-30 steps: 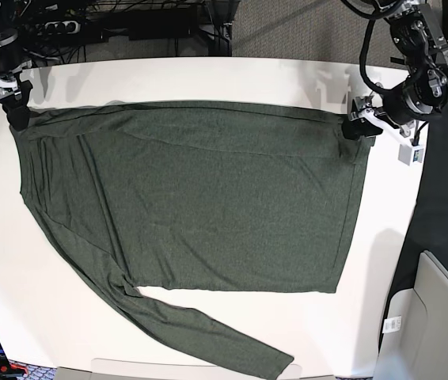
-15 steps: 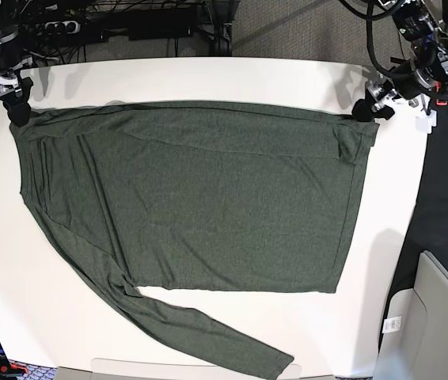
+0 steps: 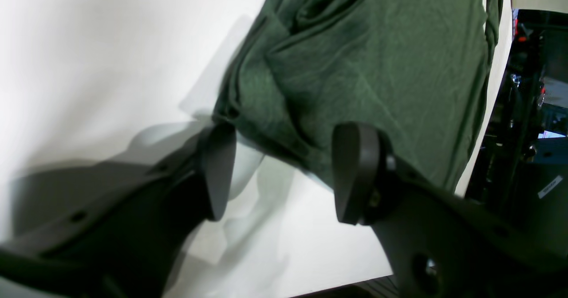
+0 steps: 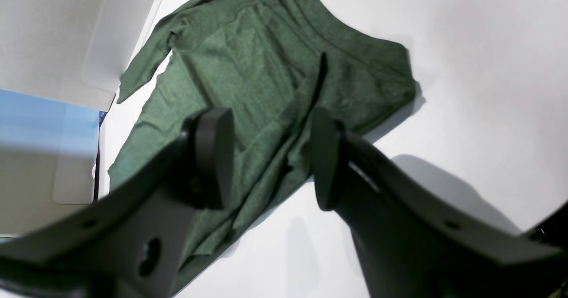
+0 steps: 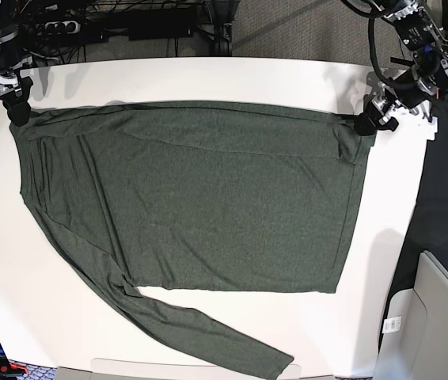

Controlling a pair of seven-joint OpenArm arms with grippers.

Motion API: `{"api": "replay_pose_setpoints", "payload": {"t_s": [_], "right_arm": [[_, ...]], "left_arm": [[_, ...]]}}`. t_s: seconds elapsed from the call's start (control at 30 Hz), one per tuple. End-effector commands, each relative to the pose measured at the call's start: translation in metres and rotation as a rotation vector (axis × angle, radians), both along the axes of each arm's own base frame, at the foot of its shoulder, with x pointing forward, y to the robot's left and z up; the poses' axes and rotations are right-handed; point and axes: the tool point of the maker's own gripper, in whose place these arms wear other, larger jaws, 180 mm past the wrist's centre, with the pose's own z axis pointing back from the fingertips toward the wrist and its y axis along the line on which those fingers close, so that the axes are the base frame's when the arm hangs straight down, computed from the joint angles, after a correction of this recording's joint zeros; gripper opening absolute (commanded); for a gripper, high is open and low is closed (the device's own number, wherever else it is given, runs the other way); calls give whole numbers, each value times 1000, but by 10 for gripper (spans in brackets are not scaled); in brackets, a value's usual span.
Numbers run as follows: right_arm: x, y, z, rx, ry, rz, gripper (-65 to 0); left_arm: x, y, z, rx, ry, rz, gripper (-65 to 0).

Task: Fold the T-shirt properly

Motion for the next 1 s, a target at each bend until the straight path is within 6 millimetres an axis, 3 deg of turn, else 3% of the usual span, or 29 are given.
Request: {"api": "replay_pose_setpoints", "payload": {"t_s": [0.0,0.23,0.37,0.6,0.83,0.97], "right_arm": [[4,-4,16,-23,-48,4,-358],[3,-4,15,-22,-47,4,-358],[-2,-5,13,-24,-34,-2,-358],[-4,-6,9,-23,-20,-2,-355],[-13,-22,-20,57,59,-109,-355],[-10,-28,-21,74,53,-165,-356]], "left_arm": [[1,-4,0,6,25,-33,-301],[8,-27,-2,-7,29,-115,-331],[9,-37,-4,-9,33,-152,-431],[8,-33,-3,1,35,-147,-639],[5,-32,-4,3,42,-147,-649],[-2,-32,-8,2,60,-146,-649]]}}
